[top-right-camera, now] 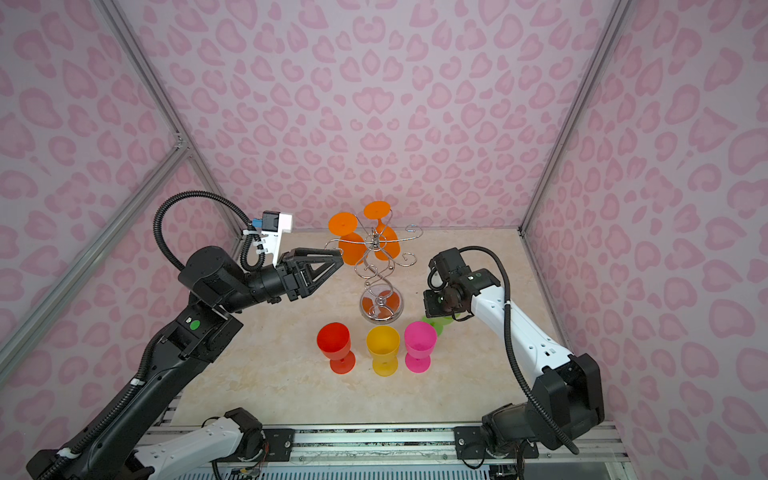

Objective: Take the wine glass off the wine glass rack
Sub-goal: 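Lower the green glass upright with the right gripper while the left gripper withdraws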

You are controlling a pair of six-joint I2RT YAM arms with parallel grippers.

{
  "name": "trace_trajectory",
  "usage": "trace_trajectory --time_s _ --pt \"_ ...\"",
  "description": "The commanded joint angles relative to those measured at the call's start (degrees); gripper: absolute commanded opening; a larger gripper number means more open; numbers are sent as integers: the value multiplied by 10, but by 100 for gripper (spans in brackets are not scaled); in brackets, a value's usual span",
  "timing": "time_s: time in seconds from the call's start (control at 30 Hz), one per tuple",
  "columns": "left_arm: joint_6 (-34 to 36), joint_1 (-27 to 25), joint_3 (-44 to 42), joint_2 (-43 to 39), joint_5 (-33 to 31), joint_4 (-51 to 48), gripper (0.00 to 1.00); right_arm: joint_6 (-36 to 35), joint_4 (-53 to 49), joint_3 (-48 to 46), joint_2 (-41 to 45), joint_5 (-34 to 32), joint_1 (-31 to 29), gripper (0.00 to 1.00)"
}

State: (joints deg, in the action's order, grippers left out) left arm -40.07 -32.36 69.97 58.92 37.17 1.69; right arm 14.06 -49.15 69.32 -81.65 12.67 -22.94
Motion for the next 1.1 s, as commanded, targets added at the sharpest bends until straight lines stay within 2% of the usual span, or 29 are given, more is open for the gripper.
trace_trajectory --time_s 0.0,0.17,0.53,0.87,1.07 --pt "9 1 1 -6 -1 2 60 -7 -2 8 -9 -19 -6 6" --pt "10 4 -4 -11 -2 1 60 -7 -7 20 -12 -23 -8 11" --pt "13 7 -22 -26 -9 2 60 -7 -20 38 -7 -23 -15 30" --pt "10 25 -23 -36 -26 -16 60 2 -32 49 42 -9 -15 36" --pt "-29 78 -23 -31 -35 -19 60 8 -35 54 88 0 -11 37"
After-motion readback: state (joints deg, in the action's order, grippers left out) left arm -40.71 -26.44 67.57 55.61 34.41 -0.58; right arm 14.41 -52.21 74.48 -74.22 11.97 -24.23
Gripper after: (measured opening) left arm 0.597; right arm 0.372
